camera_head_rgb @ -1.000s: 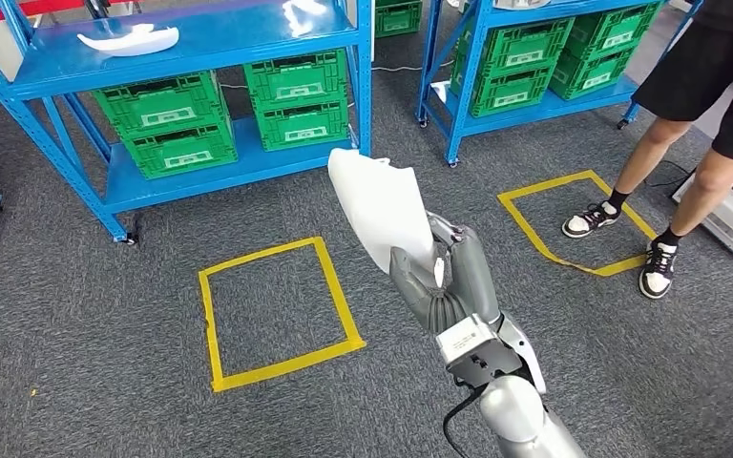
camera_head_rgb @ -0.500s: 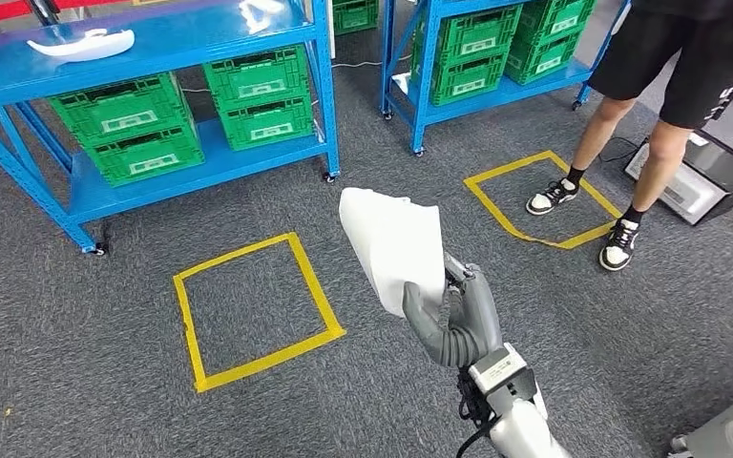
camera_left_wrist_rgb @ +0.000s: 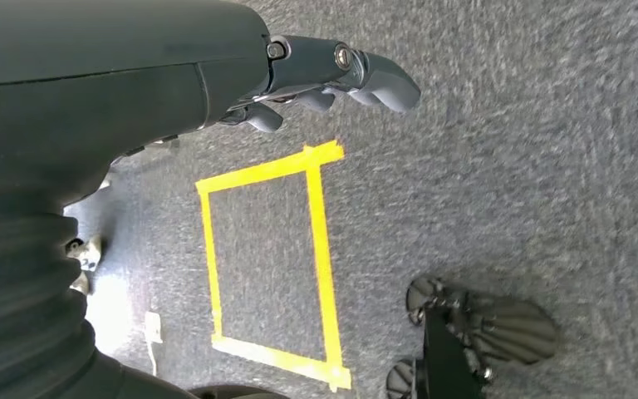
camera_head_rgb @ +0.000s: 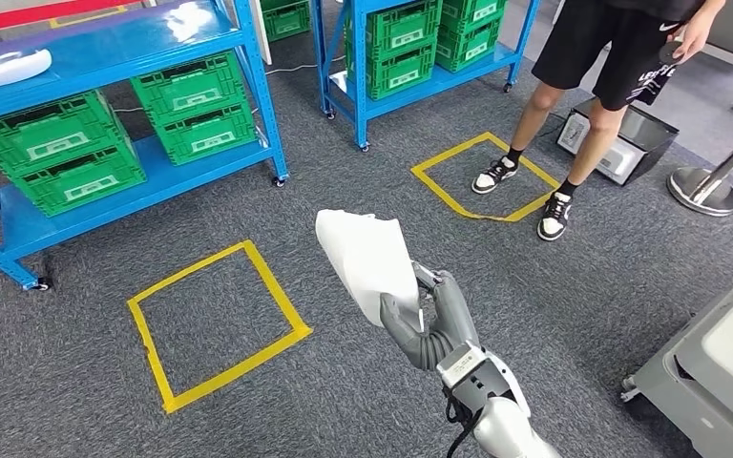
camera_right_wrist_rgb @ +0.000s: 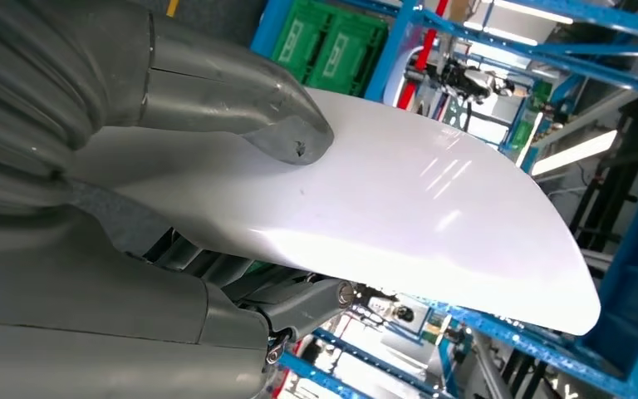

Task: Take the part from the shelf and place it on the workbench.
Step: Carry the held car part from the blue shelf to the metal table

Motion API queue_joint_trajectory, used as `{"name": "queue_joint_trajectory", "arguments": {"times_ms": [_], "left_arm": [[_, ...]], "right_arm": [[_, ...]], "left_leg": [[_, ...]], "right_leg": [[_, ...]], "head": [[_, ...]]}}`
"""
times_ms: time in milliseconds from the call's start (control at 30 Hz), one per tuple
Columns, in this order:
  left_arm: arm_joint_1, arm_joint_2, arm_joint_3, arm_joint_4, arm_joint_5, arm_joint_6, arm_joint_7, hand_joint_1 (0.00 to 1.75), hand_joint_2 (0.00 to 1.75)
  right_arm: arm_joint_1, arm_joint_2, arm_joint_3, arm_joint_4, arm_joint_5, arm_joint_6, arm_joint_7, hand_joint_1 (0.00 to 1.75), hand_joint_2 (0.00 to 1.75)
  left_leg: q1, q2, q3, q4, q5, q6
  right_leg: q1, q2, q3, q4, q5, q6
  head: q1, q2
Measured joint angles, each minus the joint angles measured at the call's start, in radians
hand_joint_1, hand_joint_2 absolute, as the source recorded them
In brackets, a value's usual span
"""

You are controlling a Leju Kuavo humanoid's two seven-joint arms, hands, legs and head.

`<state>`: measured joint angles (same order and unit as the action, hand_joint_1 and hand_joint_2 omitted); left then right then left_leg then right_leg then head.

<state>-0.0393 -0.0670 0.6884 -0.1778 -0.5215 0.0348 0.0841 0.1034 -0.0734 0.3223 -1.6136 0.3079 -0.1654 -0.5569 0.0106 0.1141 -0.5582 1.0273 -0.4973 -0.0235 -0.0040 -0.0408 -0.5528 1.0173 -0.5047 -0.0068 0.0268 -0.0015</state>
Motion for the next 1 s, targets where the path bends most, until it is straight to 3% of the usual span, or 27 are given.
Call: {"name": "queue_joint_trajectory", "arguments": {"times_ms": [67,133,200,233,267,300,367,433,500,567,633,700,733,767,833,900,933,1000], "left_arm": [[-0.003,-0.008,0.0,0.0,0.007,-0.004,0.001,0.0,1.75],[-0.004,-0.016,0.0,0.0,0.005,-0.022,-0.008,0.0,1.75],[-0.003,-0.023,-0.001,0.002,-0.014,-0.044,-0.019,0.0,1.75],[-0.003,-0.025,-0.003,0.002,-0.029,-0.051,-0.022,0.0,1.75],[-0.003,-0.026,-0.006,0.002,-0.047,-0.056,-0.023,0.0,1.75],[-0.004,-0.027,-0.011,0.002,-0.065,-0.057,-0.02,0.0,1.75],[-0.009,-0.027,-0.024,0.002,-0.093,-0.047,-0.007,0.0,1.75],[-0.016,-0.026,-0.033,0.001,-0.085,-0.031,0.001,0.0,1.75],[-0.025,-0.026,-0.025,0.0,-0.023,-0.033,-0.014,0.0,1.75],[-0.032,-0.025,0.003,-0.003,0.061,-0.05,-0.044,0.0,1.75],[-0.035,-0.024,0.039,-0.005,0.12,-0.057,-0.06,0.0,1.75],[-0.032,-0.023,0.072,-0.006,0.152,-0.047,-0.051,0.0,1.75],[-0.029,-0.025,0.089,-0.005,0.162,-0.038,-0.038,0.0,1.75],[-0.028,-0.028,0.104,-0.005,0.166,-0.026,-0.02,0.0,1.75],[-0.026,-0.037,0.122,-0.004,0.158,0.0,0.03,0.0,1.75],[-0.024,-0.048,0.127,-0.003,0.144,0.018,0.075,0.0,1.75],[-0.023,-0.054,0.129,-0.003,0.139,0.021,0.089,0.0,1.75],[-0.022,-0.066,0.131,-0.003,0.134,0.022,0.102,0.0,1.75]], "right_arm": [[-0.008,-0.004,-0.001,0.0,0.0,0.016,0.009,1.75,1.75],[-0.019,-0.005,-0.002,-0.006,0.013,0.017,0.023,1.75,1.75],[-0.018,-0.006,-0.007,-0.024,0.032,0.02,0.047,1.75,1.75],[-0.012,-0.007,-0.01,-0.038,0.043,0.026,0.06,1.75,1.75],[-0.006,-0.008,-0.013,-0.054,0.054,0.036,0.072,1.75,1.75],[0.0,-0.008,-0.014,-0.069,0.063,0.047,0.082,1.75,1.75],[0.005,-0.009,-0.015,-0.09,0.073,0.065,0.091,1.75,1.75],[0.003,-0.009,-0.015,-0.096,0.075,0.074,0.087,1.75,1.75],[0.002,-0.009,-0.015,-0.096,0.075,0.078,0.078,1.75,1.75],[-0.003,-0.009,-0.016,-0.096,0.074,0.08,0.073,1.75,1.75],[-0.014,-0.009,-0.017,-0.095,0.077,0.081,0.073,1.75,1.75],[-0.016,-0.009,-0.018,-0.095,0.091,0.084,0.076,1.75,1.75],[-0.012,-0.009,-0.018,-0.096,0.099,0.086,0.078,1.75,1.75],[-0.006,-0.009,-0.02,-0.099,0.108,0.088,0.083,1.75,1.75],[0.01,-0.01,-0.028,-0.111,0.123,0.088,0.094,1.75,1.75],[0.028,-0.012,-0.038,-0.128,0.133,0.087,0.105,1.75,1.75],[0.037,-0.013,-0.044,-0.134,0.136,0.086,0.109,1.75,1.75],[0.056,-0.016,-0.055,-0.142,0.137,0.085,0.111,1.75,1.75]], "left_leg": [[0.002,-0.036,-0.014,0.031,-0.025,-0.012],[0.004,-0.091,-0.058,0.135,-0.09,-0.019],[0.004,-0.108,-0.106,0.251,-0.138,-0.019],[0.004,-0.109,-0.112,0.269,-0.137,-0.019],[0.004,-0.111,-0.101,0.25,-0.115,-0.017],[0.005,-0.118,-0.073,0.194,-0.08,-0.014],[0.007,-0.159,-0.012,0.061,-0.028,-0.006],[0.006,-0.185,0.014,0.0,-0.02,0.001],[0.005,-0.167,0.017,-0.005,-0.016,0.011],[0.008,-0.142,0.019,-0.013,-0.008,0.025],[0.008,-0.116,0.018,-0.018,-0.004,0.034],[0.006,-0.088,0.016,-0.017,-0.005,0.037],[0.006,-0.074,0.015,-0.016,-0.006,0.037],[0.006,-0.061,0.015,-0.015,-0.007,0.036],[0.005,-0.038,0.016,-0.011,-0.011,0.032],[0.0,-0.023,0.018,-0.005,-0.018,0.023],[-0.002,-0.015,0.02,-0.004,-0.022,0.017],[-0.004,0.001,0.028,-0.009,-0.026,0.005]], "right_leg": [[-0.006,0.019,-0.003,-0.006,0.014,-0.014],[-0.008,0.037,-0.008,-0.008,0.022,-0.022],[-0.007,0.06,-0.014,-0.006,0.027,-0.024],[-0.006,0.073,-0.016,-0.005,0.028,-0.024],[-0.006,0.086,-0.017,-0.004,0.028,-0.023],[-0.006,0.099,-0.017,-0.002,0.029,-0.022],[-0.007,0.123,-0.021,0.004,0.03,-0.015],[-0.007,0.146,-0.03,0.006,0.033,-0.001],[-0.01,0.164,-0.038,0.002,0.041,0.015],[-0.008,0.13,-0.056,0.027,0.027,0.025],[-0.007,0.07,-0.106,0.128,-0.03,0.032],[-0.009,0.049,-0.167,0.256,-0.084,0.037],[-0.01,0.047,-0.179,0.284,-0.089,0.038],[-0.011,0.044,-0.17,0.272,-0.074,0.039],[-0.011,0.018,-0.097,0.144,-0.015,0.036],[-0.007,-0.014,-0.037,0.031,0.018,0.027],[-0.004,-0.022,-0.027,0.008,0.02,0.022],[-0.003,-0.002,-0.031,0.005,0.02,0.01]], "head": [[0.0,0.0],[-0.001,0.0],[-0.001,0.0],[-0.001,0.0],[-0.001,0.0],[-0.001,0.0],[-0.001,0.0],[0.0,0.0],[0.0,0.0],[0.004,0.0],[0.009,0.0],[0.011,0.0],[0.011,0.0],[0.011,0.0],[0.011,0.0],[0.01,0.0],[0.01,0.0],[0.01,0.0]]}}
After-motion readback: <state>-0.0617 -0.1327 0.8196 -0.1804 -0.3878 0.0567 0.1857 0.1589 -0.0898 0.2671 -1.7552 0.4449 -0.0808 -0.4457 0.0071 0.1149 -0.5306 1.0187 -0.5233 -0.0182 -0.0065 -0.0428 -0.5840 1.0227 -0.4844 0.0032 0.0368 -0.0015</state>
